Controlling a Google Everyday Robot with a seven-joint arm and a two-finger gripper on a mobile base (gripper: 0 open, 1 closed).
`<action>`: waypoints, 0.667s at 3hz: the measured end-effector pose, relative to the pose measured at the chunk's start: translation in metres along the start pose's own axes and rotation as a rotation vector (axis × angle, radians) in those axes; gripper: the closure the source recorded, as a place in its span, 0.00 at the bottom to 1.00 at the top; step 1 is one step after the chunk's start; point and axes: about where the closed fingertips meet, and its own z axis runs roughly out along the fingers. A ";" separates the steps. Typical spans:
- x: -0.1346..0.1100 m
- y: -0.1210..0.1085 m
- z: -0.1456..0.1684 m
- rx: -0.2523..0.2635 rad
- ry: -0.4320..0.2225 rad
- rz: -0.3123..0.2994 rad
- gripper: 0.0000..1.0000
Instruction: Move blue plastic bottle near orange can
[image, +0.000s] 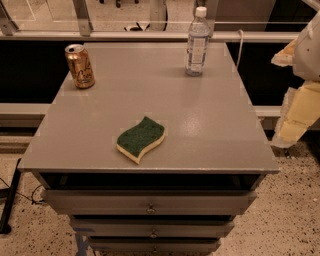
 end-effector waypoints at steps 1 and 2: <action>0.000 0.000 0.000 0.000 0.000 0.000 0.00; -0.003 -0.009 0.003 0.025 -0.015 0.010 0.00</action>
Offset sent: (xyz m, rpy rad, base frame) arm 0.0248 -0.0003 -0.0062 0.0286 -0.0446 -0.0264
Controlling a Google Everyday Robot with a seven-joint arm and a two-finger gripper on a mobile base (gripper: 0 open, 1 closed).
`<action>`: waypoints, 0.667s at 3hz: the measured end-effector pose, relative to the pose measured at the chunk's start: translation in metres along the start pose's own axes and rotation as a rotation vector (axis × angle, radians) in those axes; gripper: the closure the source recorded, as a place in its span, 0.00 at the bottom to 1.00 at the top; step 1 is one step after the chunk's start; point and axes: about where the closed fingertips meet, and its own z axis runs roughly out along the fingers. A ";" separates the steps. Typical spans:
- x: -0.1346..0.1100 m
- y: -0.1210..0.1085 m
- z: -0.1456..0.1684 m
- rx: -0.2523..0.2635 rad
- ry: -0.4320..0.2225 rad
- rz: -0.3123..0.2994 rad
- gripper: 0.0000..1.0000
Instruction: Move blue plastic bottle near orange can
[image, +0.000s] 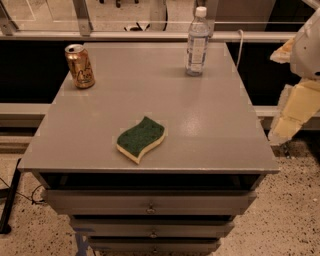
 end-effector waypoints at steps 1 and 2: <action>-0.003 -0.036 0.022 0.060 -0.037 0.037 0.00; -0.008 -0.090 0.053 0.139 -0.090 0.114 0.00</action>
Offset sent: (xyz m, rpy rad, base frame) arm 0.1911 -0.0245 -0.0410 0.1767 -0.2572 -0.2357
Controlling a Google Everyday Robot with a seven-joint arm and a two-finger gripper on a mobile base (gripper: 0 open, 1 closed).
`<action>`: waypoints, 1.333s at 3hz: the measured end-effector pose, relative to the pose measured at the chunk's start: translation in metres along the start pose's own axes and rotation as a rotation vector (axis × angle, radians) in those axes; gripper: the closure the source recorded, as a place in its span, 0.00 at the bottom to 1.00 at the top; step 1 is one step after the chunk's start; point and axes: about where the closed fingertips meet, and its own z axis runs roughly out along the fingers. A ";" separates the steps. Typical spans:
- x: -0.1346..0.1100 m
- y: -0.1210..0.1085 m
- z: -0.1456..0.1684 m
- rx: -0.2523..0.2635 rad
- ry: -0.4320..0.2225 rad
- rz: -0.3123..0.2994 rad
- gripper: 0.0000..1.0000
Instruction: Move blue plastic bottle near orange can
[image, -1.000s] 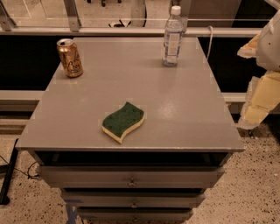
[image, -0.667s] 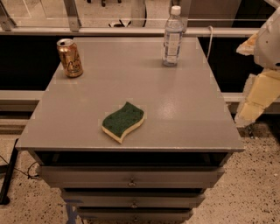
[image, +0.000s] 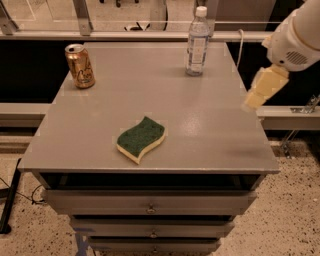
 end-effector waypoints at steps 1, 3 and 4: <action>-0.013 -0.056 0.038 0.061 -0.103 0.111 0.00; -0.054 -0.140 0.100 0.115 -0.356 0.268 0.00; -0.080 -0.161 0.129 0.081 -0.506 0.331 0.00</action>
Offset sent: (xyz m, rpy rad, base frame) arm 0.2067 -0.0039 -0.0111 0.4100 -0.2585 -0.1830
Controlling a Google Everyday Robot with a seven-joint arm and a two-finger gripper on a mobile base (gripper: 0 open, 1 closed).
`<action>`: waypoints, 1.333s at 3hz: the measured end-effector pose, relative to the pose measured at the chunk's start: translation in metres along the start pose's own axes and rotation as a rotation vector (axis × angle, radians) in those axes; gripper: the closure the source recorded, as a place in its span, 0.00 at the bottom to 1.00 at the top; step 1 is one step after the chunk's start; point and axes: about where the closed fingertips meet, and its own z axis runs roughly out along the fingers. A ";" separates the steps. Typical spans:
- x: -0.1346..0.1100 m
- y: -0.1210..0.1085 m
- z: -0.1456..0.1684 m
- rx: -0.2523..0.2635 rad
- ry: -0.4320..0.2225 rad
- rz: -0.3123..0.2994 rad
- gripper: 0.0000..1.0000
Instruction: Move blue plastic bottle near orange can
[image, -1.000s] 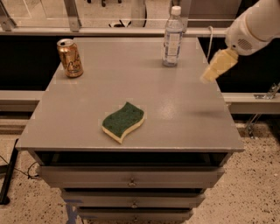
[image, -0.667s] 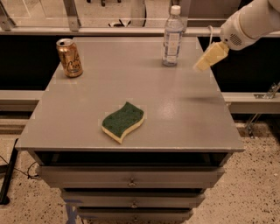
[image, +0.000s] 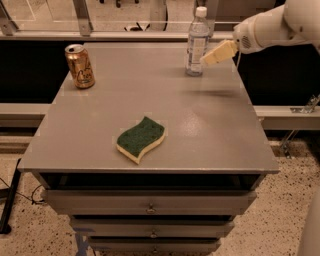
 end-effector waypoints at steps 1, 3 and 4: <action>-0.013 -0.003 0.032 -0.056 -0.131 0.053 0.00; -0.029 0.007 0.066 -0.150 -0.275 0.102 0.18; -0.032 0.017 0.067 -0.185 -0.303 0.112 0.40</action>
Offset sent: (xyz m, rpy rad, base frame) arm 0.0589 0.0517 -0.0079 0.3637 -0.0871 0.1472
